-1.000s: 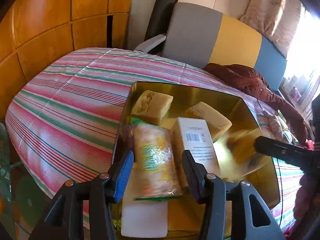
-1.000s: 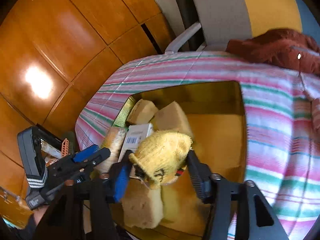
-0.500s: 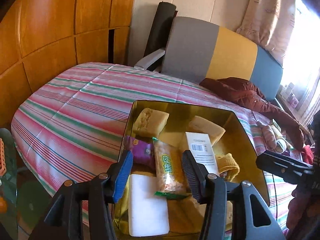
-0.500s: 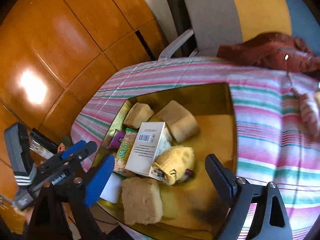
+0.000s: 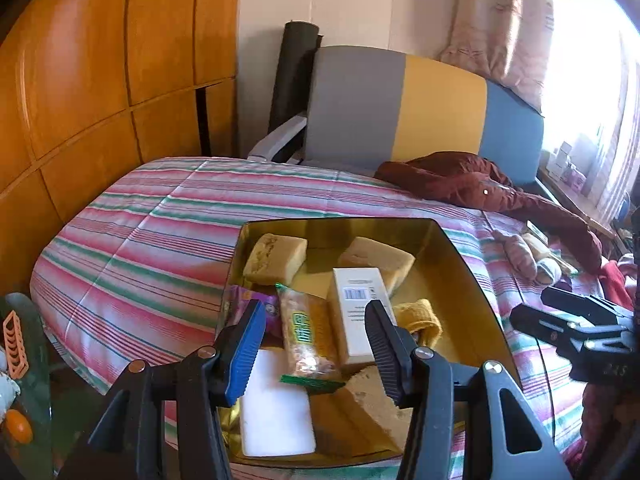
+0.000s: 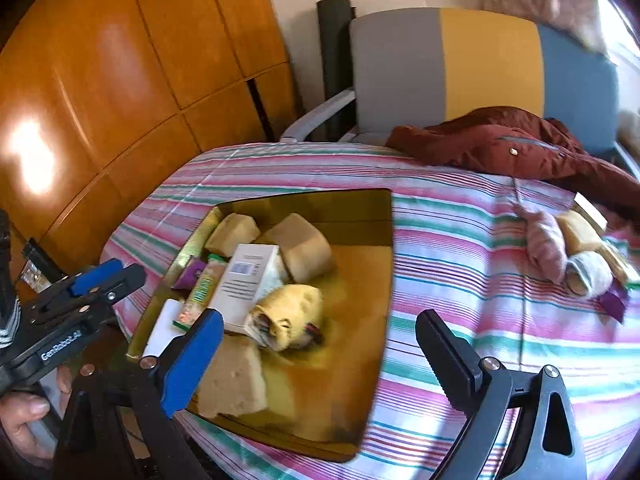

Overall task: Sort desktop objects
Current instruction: 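Lower the packet and glove into the gold tray and open both tools, then move both open tools back toward the remaining items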

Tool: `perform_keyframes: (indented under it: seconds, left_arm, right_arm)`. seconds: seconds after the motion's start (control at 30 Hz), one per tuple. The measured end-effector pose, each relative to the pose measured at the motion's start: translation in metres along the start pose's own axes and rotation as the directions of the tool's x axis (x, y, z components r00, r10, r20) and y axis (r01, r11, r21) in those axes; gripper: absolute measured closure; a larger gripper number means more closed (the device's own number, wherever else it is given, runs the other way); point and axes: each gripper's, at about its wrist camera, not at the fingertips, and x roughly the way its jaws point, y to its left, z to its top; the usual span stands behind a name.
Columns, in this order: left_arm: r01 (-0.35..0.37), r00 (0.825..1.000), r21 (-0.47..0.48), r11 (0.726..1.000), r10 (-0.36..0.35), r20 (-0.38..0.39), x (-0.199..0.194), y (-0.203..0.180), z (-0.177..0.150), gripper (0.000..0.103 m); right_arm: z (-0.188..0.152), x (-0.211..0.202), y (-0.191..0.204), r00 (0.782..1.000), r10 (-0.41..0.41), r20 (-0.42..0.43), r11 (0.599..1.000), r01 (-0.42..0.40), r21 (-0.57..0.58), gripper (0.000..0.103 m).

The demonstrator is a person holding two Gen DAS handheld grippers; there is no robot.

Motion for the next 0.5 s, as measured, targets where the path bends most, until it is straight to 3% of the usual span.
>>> perform_keyframes:
  seconds: [0.5]
  left_arm:
    - [0.026, 1.000, 0.095, 0.995, -0.024, -0.021, 0.002, -0.039, -0.007, 0.051]
  right_arm:
    - [-0.019, -0.026, -0.060, 0.989, -0.143, 0.027, 0.984, 0.139, 0.107, 0.004]
